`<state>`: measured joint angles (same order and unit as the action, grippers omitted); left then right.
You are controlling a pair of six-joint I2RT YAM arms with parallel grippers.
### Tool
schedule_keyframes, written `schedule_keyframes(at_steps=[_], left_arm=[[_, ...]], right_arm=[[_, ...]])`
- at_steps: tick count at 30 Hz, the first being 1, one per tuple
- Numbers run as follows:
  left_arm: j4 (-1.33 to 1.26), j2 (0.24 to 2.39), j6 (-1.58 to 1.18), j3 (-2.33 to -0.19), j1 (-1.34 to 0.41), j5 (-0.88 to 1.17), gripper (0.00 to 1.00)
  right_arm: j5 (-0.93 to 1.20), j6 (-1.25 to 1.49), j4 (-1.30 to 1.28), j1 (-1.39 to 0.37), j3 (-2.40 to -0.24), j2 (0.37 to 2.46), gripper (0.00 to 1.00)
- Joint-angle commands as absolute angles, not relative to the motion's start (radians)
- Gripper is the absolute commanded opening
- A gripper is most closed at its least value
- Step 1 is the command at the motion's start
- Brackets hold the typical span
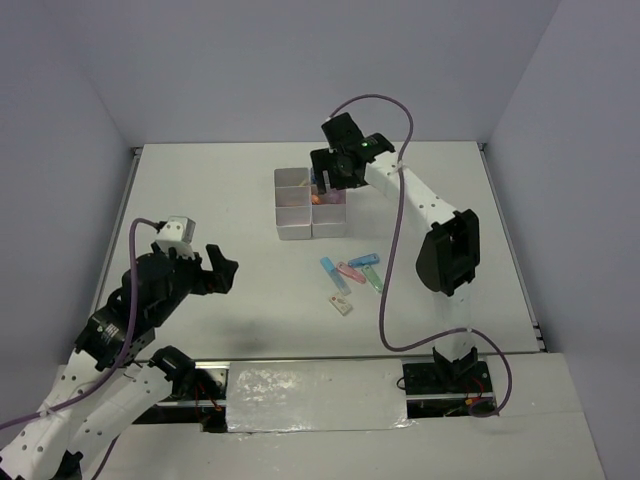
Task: Sort the stationery into containers
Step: Place the pen in the storage box, then pick up the pen from the center of the board.
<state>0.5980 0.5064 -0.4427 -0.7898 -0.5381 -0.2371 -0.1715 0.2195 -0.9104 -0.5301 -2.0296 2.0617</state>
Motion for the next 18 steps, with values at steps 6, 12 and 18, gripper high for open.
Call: schedule_keyframes(at_steps=[6,12,18], left_arm=[[0.563,0.558,-0.490,-0.804,-0.537,-0.242,0.99],[0.563,0.607,-0.531,-0.811,-0.537,-0.222,0.99],[0.611,0.589,-0.431,-0.847,-0.537,-0.238,0.99]], right_arm=[[-0.054,0.201,-0.637,-0.581,-1.575,1.616,0.88],[-0.006,0.175,-0.477,-0.702,-1.162,1.479,0.75],[-0.103,0.219,-0.526,-0.805,-1.183,1.636,0.52]])
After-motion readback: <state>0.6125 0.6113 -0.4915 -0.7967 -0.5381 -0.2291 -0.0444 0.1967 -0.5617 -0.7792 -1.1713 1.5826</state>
